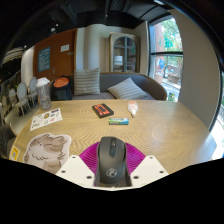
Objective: Arrange mouse
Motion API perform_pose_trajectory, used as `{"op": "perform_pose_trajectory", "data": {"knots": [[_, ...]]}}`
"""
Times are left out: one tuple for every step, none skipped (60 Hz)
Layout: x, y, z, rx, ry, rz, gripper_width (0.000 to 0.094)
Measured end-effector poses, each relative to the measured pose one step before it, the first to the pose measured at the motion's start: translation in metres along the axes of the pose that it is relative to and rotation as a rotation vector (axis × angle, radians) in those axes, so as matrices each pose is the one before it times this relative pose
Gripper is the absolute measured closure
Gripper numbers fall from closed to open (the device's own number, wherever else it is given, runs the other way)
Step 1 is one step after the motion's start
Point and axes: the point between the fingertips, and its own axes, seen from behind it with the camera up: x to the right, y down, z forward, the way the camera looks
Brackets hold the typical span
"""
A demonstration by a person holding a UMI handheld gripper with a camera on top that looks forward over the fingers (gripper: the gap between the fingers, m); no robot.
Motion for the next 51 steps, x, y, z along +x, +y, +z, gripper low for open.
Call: {"op": "perform_pose_trajectory", "data": {"knots": [[-0.00817,-0.00613,-0.00470,0.01202,-0.00245,-0.0100,0.0579],[-0.01092,-0.00629,-0.00357,0.01118,-0.00079,-0.0146,0.0579],[-0.01395,-0.00701,-0.00280,0.00514,-0.00593,-0.0127,0.0579],[-0.01390,-0.00554,-0.00287,0.00645,-0.00995,-0.0124,0.0579],[-0.01518,-0.00511,-0.00227,0.00507,-0.01353,-0.0108,0.0580],[-0.01556,-0.00476,-0.00175,0.00431,-0.01605,-0.0090,0.0579],[-0.01439,-0.00310,-0.00128,0.00717,-0.01784,-0.0077,0.0580],[-0.01594,-0.00347,0.00031,0.00147,-0.01834,-0.0058,0.0580],[-0.01564,-0.00277,0.00109,-0.00026,-0.01824,-0.0063,0.0580],[-0.01551,-0.00049,0.00079,0.00170,-0.01638,-0.0074,0.0579],[-0.01487,-0.00187,0.00579,-0.00874,-0.01573,-0.0050,0.0579],[-0.01428,0.00058,0.00399,-0.00657,-0.01668,-0.0059,0.0577],[-0.01349,0.00229,0.00491,-0.01118,-0.01433,-0.0022,0.0576],[-0.01306,0.00437,0.00254,-0.00913,-0.01583,-0.0019,0.0574],[-0.01176,0.00417,0.00539,-0.01569,-0.01221,0.0003,0.0574],[-0.01150,0.00769,0.00373,-0.01126,-0.01019,-0.0028,0.0573],[-0.00845,0.00148,0.00895,-0.02249,-0.00364,0.0004,0.0572],[-0.00746,0.00475,0.00630,-0.01809,-0.00456,-0.0018,0.0573],[-0.00624,0.00459,0.00619,-0.01682,-0.00113,-0.0031,0.0572],[-0.00472,0.00453,0.00587,-0.01595,0.00234,-0.0059,0.0572],[-0.00342,0.00641,0.00363,-0.01422,0.00326,-0.0081,0.0574],[-0.00212,0.00365,0.00547,-0.01194,0.00986,-0.0070,0.0572],[-0.00303,0.00394,0.00525,-0.00686,0.01207,-0.0061,0.0571],[-0.00062,0.00207,0.00356,-0.00936,0.01529,-0.0074,0.0568],[-0.00004,0.00271,0.00394,-0.00916,0.01288,-0.0068,0.0568],[0.00049,0.00262,0.00375,-0.00890,0.01350,-0.0055,0.0568],[0.00114,0.00265,0.00313,-0.00831,0.01302,-0.0024,0.0563],[0.00130,0.00244,0.00271,-0.00805,0.01139,0.0011,0.0557],[0.00034,0.00321,0.00206,-0.00901,0.00726,0.0020,0.0544],[0.00351,-0.00177,0.00262,0.00888,-0.00619,-0.0028,0.0530],[-0.00135,-0.00111,-0.00093,0.01126,0.00358,-0.0089,0.0520],[-0.00011,0.00038,0.00021,-0.00095,0.00051,-0.0098,0.0505],[0.00024,0.00096,-0.00021,-0.00413,-0.00084,-0.0096,0.0487],[0.00013,0.00032,-0.00037,-0.00309,-0.00290,-0.0079,0.0472],[0.00030,-0.00039,-0.00057,0.00009,-0.00437,-0.0064,0.0456],[-0.00002,-0.00049,-0.00091,0.00101,-0.00634,-0.0060,0.0443],[-0.00101,0.00025,-0.00144,0.00030,-0.01209,-0.0074,0.0416],[-0.00182,-0.00010,-0.00061,0.00154,-0.01391,-0.0085,0.0365],[-0.00096,0.00132,-0.00334,0.00149,-0.01522,-0.0096,0.0290],[-0.00099,0.00082,-0.00372,0.00338,-0.01434,-0.0082,0.0206],[0.00045,-0.00014,-0.00309,0.00597,-0.00781,-0.0039,0.0122],[0.00048,-0.00017,-0.00425,0.00911,-0.00905,-0.0032,0.0057],[0.00041,0.00003,-0.00514,0.00991,-0.00890,-0.0017,0.0082],[0.00115,-0.00060,-0.00521,0.01312,-0.00583,0.0018,0.0095],[0.00128,0.00020,-0.00581,0.01129,-0.00625,0.0023,0.0094],[0.00155,0.00011,-0.00589,0.01219,-0.00485,0.0042,0.0084],[0.00149,0.00037,-0.00642,0.01205,-0.00598,0.0048,0.0083],[0.00191,-0.00148,-0.00366,0.01186,-0.00304,0.0070,0.0084],[0.00168,0.00106,-0.00789,0.01683,-0.00236,0.0084,0.0083],[0.00269,0.00040,-0.00783,0.01436,-0.00066,0.0090,0.0083],[0.00286,0.00078,-0.00729,0.01282,-0.00094,0.0092,0.0083]]}}
